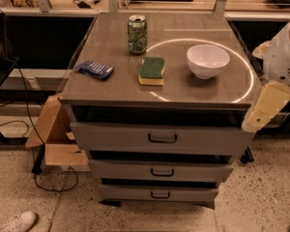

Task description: Open middle drawer

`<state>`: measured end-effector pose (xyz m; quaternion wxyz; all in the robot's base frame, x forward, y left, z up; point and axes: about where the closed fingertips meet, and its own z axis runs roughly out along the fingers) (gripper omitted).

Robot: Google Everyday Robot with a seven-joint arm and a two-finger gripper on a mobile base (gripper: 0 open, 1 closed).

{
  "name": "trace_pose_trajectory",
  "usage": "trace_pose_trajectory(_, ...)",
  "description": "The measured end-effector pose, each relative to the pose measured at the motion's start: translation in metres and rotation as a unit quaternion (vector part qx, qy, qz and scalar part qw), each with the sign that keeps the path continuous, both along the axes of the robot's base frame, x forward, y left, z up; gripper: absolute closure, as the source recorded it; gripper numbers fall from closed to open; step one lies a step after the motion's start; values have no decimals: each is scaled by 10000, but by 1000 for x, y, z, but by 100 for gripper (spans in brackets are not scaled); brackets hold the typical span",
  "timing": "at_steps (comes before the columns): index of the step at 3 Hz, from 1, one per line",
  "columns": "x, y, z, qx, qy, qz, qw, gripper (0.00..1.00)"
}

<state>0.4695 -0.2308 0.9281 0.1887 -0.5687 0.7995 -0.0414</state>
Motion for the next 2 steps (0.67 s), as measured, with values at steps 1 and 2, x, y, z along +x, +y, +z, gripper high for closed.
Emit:
trace_pose_trajectory(1, 13, -7, -34, 153, -26, -257, 9995, 0)
trace_pose_trajectory(2, 17, -7, -38, 176, -62, -279, 9994, 0)
